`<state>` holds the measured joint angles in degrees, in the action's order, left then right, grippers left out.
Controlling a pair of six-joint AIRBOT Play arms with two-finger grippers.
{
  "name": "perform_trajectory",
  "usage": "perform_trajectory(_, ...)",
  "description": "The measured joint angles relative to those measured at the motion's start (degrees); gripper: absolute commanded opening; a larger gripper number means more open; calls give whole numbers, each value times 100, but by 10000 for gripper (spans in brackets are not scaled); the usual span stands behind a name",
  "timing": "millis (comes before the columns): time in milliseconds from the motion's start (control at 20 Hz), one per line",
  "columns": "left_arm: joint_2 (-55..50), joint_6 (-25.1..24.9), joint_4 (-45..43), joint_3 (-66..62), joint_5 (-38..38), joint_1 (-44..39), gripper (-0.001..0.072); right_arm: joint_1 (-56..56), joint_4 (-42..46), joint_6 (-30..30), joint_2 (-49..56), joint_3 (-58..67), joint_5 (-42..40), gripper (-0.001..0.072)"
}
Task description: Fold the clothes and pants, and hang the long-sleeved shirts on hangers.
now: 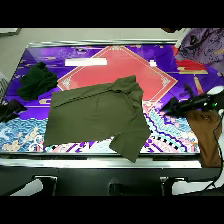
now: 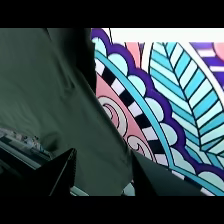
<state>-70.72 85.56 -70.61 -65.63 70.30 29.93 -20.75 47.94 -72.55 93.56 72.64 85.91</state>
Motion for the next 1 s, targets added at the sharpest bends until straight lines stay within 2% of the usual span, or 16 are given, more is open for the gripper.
perform_trajectory(200,107,-13,42,219,52,50,546,321,-22,424,-85,-1108,-435,421)
perform_trajectory(400,133,20,59,284,109,59,547,658,26,614,-111,-1685,-793,414)
perform_trajectory(450,136,66,59,293,144,63,547,737,-2,627,-120,-1770,-824,358)
perform_trajectory(550,142,179,59,323,179,92,547,885,2,660,-120,-1886,-997,49)
perform_trajectory(600,144,188,61,363,214,125,547,938,42,669,-118,-1921,-1078,27)
perform_trajectory(750,199,136,63,715,304,374,547,1045,-63,726,-157,-1976,-1191,26)
perform_trajectory(1000,225,-243,269,1777,341,879,547,1091,-142,756,-457,-2002,-1261,27)
